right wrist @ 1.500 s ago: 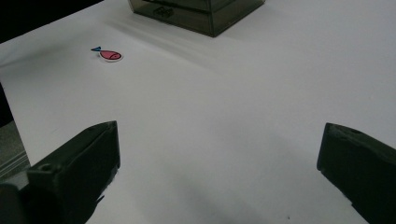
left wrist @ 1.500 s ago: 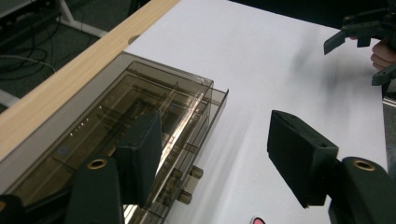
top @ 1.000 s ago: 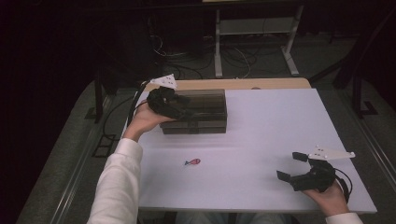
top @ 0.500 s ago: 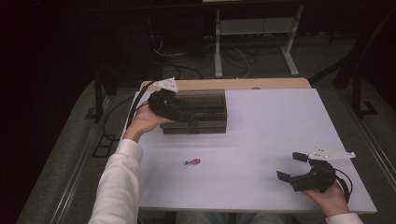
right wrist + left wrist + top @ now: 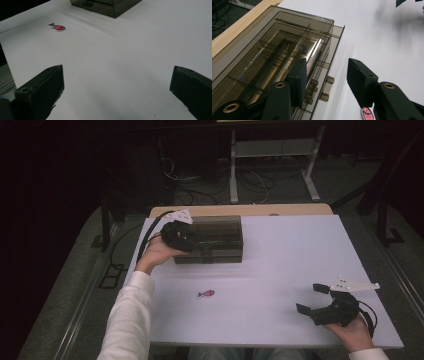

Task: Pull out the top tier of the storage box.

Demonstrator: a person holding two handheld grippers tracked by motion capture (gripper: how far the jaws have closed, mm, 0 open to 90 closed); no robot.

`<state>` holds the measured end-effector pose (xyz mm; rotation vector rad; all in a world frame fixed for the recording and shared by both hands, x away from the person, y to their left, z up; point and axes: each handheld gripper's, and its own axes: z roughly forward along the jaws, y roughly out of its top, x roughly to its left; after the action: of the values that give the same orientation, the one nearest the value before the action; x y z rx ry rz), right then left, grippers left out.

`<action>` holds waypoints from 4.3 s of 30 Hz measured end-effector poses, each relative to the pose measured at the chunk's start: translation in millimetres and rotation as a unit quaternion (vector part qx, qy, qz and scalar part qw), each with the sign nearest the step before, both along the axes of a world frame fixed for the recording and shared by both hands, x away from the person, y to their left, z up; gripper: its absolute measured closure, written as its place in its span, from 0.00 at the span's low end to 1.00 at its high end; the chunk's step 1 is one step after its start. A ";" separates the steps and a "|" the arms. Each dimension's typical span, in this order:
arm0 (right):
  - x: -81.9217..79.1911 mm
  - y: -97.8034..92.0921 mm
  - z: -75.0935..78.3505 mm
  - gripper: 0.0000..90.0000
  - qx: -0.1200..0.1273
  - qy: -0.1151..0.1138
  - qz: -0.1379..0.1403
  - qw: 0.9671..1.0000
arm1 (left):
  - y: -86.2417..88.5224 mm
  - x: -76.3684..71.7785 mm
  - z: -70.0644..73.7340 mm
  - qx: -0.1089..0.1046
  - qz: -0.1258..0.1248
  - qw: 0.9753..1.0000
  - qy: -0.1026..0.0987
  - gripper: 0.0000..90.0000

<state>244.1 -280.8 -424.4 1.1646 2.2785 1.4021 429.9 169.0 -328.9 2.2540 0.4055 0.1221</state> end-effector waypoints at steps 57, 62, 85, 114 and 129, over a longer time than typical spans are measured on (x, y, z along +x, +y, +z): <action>0.0 -1.7 -0.5 0.00 0.000 0.000 -0.005 1.000 | -3.4 9.5 -32.9 0.012 -0.022 0.998 0.054 0.89; 0.2 -1.2 -0.6 0.00 0.000 0.001 -0.004 1.000 | -0.7 7.5 -34.7 -0.002 -0.022 0.997 0.068 0.89; -0.1 0.4 -0.6 0.00 -0.002 0.001 -0.001 1.000 | 2.2 -13.9 -37.9 -0.013 -0.018 0.997 0.075 0.89; -0.2 2.2 -0.4 0.00 -0.002 0.000 0.003 1.000 | 3.8 -32.8 -39.4 -0.020 -0.012 0.996 0.085 0.89; 0.0 2.5 -0.5 0.00 -0.002 0.000 0.003 1.000 | 5.2 -40.1 -42.4 -0.032 -0.005 0.996 0.085 0.89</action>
<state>244.0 -278.3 -424.9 1.1569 2.2851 1.3994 389.8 174.2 -371.4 2.2096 0.4819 -0.0888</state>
